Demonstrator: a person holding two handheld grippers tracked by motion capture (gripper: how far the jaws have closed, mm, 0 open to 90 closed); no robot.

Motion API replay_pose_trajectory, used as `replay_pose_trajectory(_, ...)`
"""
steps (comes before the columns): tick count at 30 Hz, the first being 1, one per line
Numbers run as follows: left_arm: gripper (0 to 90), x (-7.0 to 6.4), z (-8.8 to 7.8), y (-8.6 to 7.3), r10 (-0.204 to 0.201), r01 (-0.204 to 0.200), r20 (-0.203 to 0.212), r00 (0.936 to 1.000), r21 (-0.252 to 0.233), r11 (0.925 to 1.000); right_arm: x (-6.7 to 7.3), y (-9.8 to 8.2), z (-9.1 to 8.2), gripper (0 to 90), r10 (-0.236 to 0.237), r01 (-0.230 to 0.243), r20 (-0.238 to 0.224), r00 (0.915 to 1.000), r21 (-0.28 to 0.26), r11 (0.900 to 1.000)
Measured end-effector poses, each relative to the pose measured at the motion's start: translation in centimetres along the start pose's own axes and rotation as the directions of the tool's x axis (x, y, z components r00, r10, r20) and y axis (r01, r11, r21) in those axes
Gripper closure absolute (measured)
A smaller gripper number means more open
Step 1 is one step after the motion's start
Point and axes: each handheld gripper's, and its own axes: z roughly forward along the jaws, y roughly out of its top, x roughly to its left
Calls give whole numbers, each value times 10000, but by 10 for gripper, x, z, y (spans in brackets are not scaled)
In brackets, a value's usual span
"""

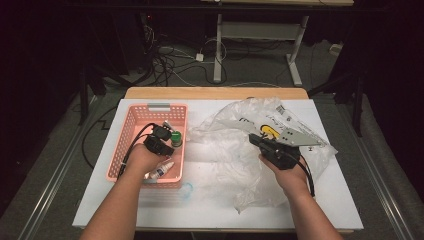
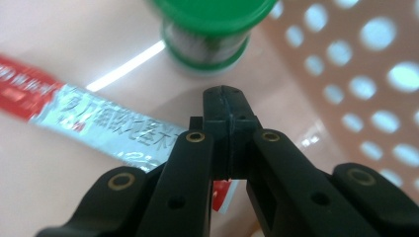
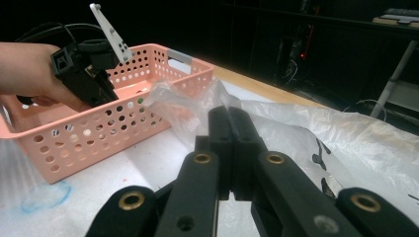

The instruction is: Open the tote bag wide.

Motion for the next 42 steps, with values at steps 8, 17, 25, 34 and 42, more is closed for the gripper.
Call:
replay_pose_trajectory(8,877,16,-9,-15,-340,353,-257,9991,515,9980,0,0,0,900,-2,2,-54,10000,-9,10000)
replay_pose_trajectory(17,877,26,-17,-28,-714,727,-477,9963,268,9970,0,-1,0,900,51,-51,-87,9999,6,10000)
replay_pose_trajectory(25,874,34,-35,-29,-1358,1263,-494,9895,-1613,9788,0,0,-1,900,58,-58,-67,10000,18,10000)
replay_pose_trajectory(34,466,45,-23,-22,-2535,2404,-556,9657,-1764,9545,0,0,-1,900,119,-120,-87,9999,-40,9999)
replay_pose_trajectory(42,366,52,-12,-18,-3163,3076,-647,9465,-1167,9443,-1,0,-2,900,57,-57,-84,9999,-50,10000)
